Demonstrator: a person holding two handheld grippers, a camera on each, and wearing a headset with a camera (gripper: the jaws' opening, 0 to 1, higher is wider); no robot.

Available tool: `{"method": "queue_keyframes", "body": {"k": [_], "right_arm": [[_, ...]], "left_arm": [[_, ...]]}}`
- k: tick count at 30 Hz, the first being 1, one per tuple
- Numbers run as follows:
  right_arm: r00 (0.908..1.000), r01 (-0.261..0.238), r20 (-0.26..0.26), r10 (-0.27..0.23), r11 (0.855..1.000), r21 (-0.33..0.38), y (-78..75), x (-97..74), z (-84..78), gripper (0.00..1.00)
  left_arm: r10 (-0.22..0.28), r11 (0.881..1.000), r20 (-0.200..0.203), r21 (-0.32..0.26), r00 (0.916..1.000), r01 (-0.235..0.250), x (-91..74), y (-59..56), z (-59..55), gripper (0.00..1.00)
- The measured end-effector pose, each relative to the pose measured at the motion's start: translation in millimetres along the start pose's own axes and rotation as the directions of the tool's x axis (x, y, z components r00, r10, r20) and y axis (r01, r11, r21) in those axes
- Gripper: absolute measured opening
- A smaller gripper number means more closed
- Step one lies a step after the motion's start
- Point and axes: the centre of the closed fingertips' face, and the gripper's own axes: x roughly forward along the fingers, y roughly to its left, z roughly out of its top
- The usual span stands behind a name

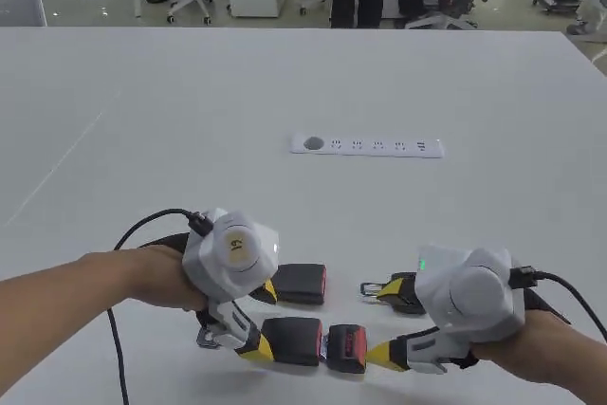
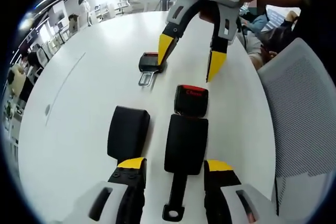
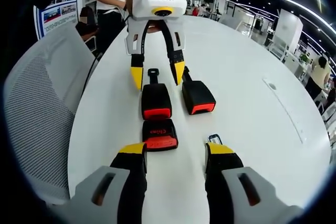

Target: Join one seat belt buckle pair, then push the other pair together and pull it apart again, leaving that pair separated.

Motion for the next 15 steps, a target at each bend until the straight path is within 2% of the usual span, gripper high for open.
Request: {"method": "queue_keyframes", "body": {"k": [3, 15], "right_arm": [[0.9999, 0.01, -0.001, -0.01, 1.0, 0.002, -5.3, -2.8, -0.8, 0.42], [0.999, 0.045, -0.009, -0.045, 0.999, 0.017, -23.2, -14.5, -5.0, 0.42]], "left_arm": [[0.012, 1.0, 0.005, -0.008, 0.9999, -0.012, -4.9, 8.6, -1.6, 0.46], [0.04, 0.998, 0.034, -0.043, 0.9986, -0.039, -20.8, 21.2, 9.3, 0.46]]}}
